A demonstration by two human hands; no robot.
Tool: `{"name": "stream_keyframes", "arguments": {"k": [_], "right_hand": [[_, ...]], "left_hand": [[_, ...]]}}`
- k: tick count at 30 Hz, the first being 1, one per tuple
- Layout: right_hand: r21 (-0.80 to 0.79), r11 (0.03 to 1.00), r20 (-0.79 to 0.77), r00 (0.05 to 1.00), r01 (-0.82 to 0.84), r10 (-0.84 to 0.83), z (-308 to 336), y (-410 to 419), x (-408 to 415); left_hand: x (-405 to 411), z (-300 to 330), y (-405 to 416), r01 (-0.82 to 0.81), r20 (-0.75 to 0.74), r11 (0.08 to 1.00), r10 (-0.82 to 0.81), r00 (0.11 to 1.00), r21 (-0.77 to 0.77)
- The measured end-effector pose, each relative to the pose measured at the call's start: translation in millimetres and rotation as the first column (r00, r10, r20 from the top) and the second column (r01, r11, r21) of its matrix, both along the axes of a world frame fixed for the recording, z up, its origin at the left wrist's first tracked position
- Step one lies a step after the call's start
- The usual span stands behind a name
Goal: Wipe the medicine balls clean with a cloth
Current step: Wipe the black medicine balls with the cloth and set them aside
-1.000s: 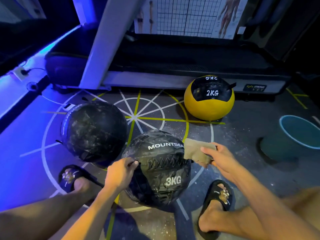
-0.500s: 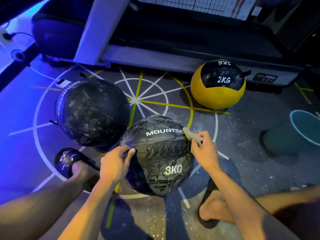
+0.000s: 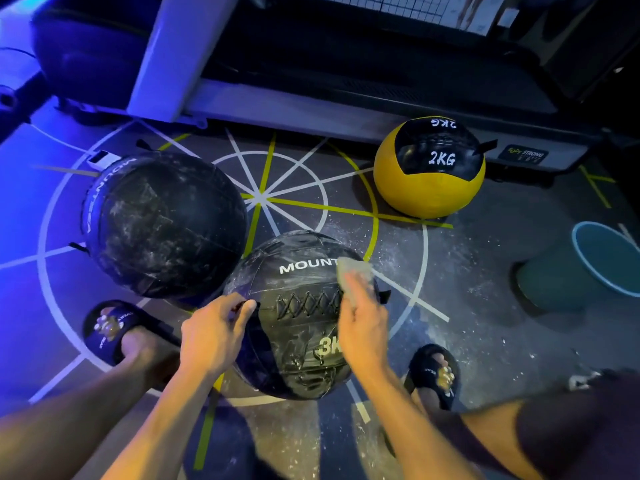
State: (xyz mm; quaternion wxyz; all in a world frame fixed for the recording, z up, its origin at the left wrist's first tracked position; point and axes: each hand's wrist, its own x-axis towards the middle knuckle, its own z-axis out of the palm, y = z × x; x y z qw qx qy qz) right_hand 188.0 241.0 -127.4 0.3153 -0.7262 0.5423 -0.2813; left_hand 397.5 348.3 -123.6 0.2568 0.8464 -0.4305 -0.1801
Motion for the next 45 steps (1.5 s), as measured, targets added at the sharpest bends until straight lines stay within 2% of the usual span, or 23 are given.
{"name": "stream_keyframes", "arguments": {"k": [2, 3, 4, 7, 9, 10, 12, 14, 15, 17, 19, 21, 23, 24, 27, 29, 31, 33, 35, 37, 39, 42, 45], "right_hand": [[-0.191, 0.956, -0.092, 0.974, -0.223, 0.209, -4, 12, 5], [-0.236, 0.927, -0.127, 0.955, -0.292, 0.269, -6, 5, -2], [-0.199, 0.938, -0.154, 0.955, -0.282, 0.255, -3, -7, -12], [0.072, 0.996, -0.291, 0.956, 0.045, -0.022, 1, -46, -44], [0.130, 0.982, -0.289, 0.952, 0.140, -0.098, 4, -42, -42], [0.100, 0.989, -0.208, 0.975, 0.105, -0.083, 6, -31, -33], [-0.010, 0.995, -0.086, 0.991, -0.101, 0.100, 10, 2, -14], [-0.147, 0.944, -0.116, 0.953, -0.296, 0.281, 0, 16, -16], [-0.173, 0.933, -0.141, 0.945, -0.317, 0.295, -3, 11, -25], [-0.057, 0.990, -0.167, 0.979, -0.131, 0.120, -1, -14, -46], [0.074, 0.995, -0.250, 0.967, 0.073, -0.052, 4, -31, -58], [0.039, 0.998, -0.294, 0.955, 0.039, -0.026, 6, -24, -57], [-0.021, 0.998, -0.218, 0.974, -0.061, 0.055, 6, -8, -61], [-0.006, 0.996, -0.247, 0.965, -0.093, 0.088, 8, -6, -68], [0.205, 0.974, -0.474, 0.880, 0.091, 0.017, 19, -28, -94], [0.250, 0.935, -0.420, 0.898, 0.253, -0.130, 30, -47, -104], [0.147, 0.923, -0.263, 0.914, 0.355, -0.309, 37, -55, -99], [0.088, 0.960, -0.155, 0.955, 0.267, -0.252, 39, -46, -83], [0.098, 0.995, -0.186, 0.983, 0.010, 0.009, 27, -24, -63], [0.082, 0.990, -0.223, 0.966, -0.113, 0.128, 8, -4, -61], [0.080, 0.995, -0.202, 0.977, -0.052, 0.068, 0, -3, -75], [0.169, 0.985, -0.286, 0.958, 0.026, 0.023, 3, -13, -93], [0.250, 0.962, -0.258, 0.965, 0.110, -0.043, 5, -13, -91]], "left_hand": [[-1, 0, 1, -0.008, 0.006, 1.000, 0.008, 1.000, -0.001], [0, 1, 1, -0.017, 0.007, 1.000, 0.017, 1.000, 0.001], [0, 1, 1, -0.025, 0.002, 1.000, 0.025, 1.000, 0.004], [-1, 2, 2, -0.037, -0.011, 0.999, 0.037, 0.999, -0.008], [-3, 3, 2, -0.038, -0.023, 0.999, 0.037, 0.999, -0.020], [-4, 3, 2, -0.034, -0.029, 0.999, 0.033, 0.999, -0.031], [-3, 2, 1, -0.042, -0.035, 0.999, 0.041, 0.999, -0.033], [0, 1, 1, -0.038, -0.026, 0.999, 0.038, 0.999, -0.012], [0, 2, 1, -0.040, -0.022, 0.999, 0.040, 0.999, -0.001], [-4, 4, 1, -0.055, -0.032, 0.998, 0.055, 0.998, -0.003], [-9, 5, -2, -0.058, -0.038, 0.998, 0.057, 0.998, -0.015], [-13, 6, -4, -0.042, -0.028, 0.999, 0.041, 0.999, -0.020], [-13, 6, -6, -0.027, -0.011, 0.999, 0.027, 1.000, -0.018], [-11, 6, -6, -0.039, -0.004, 0.999, 0.039, 0.999, -0.005], [-6, 7, -6, -0.070, -0.001, 0.998, 0.070, 0.998, 0.010], [-4, 9, -8, -0.066, 0.004, 0.998, 0.066, 0.998, 0.018], [-4, 8, -8, -0.065, 0.008, 0.998, 0.065, 0.998, 0.027], [-5, 8, -9, -0.065, 0.009, 0.997, 0.064, 0.998, 0.036], [-6, 8, -9, -0.058, 0.006, 0.998, 0.058, 0.998, 0.029], [-6, 9, -11, -0.054, 0.012, 0.998, 0.054, 0.998, 0.037], [-8, 10, -11, -0.050, 0.005, 0.998, 0.050, 0.999, 0.036], [-13, 12, -13, -0.034, 0.000, 0.999, 0.034, 0.999, 0.033], [-20, 14, -15, -0.019, 0.015, 1.000, 0.019, 1.000, 0.001]]}}
